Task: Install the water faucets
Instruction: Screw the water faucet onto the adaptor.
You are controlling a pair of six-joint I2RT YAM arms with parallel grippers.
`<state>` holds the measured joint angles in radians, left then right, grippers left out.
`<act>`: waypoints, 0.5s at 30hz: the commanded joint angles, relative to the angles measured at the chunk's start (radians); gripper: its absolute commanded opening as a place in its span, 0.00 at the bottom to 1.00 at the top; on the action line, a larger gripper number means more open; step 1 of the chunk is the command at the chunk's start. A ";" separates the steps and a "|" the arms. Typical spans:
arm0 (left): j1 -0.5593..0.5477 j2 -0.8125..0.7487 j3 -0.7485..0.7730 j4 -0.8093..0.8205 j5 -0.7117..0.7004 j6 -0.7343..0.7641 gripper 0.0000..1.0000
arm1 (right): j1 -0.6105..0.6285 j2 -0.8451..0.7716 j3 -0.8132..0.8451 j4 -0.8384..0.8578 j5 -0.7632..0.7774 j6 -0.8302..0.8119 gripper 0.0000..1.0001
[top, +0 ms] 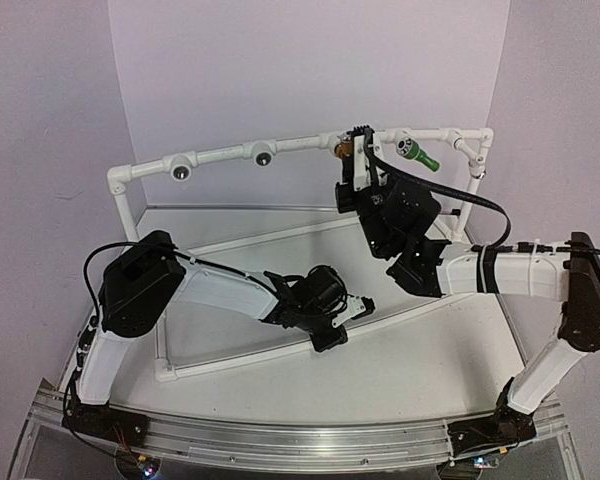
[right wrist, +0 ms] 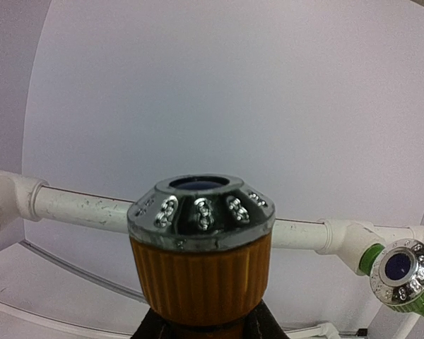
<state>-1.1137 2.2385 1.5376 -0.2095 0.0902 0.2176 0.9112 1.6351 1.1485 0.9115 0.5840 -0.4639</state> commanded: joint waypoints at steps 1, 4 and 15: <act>-0.066 0.074 -0.023 -0.157 0.109 0.100 0.00 | -0.048 0.024 0.054 -0.021 0.149 0.090 0.00; -0.066 0.076 -0.023 -0.158 0.110 0.100 0.00 | -0.048 0.028 0.065 -0.032 0.155 0.119 0.00; -0.067 0.079 -0.017 -0.160 0.116 0.100 0.00 | -0.047 0.033 0.091 -0.065 0.177 0.226 0.00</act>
<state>-1.1137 2.2402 1.5391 -0.2083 0.0860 0.2190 0.9146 1.6424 1.1845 0.8630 0.6277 -0.2962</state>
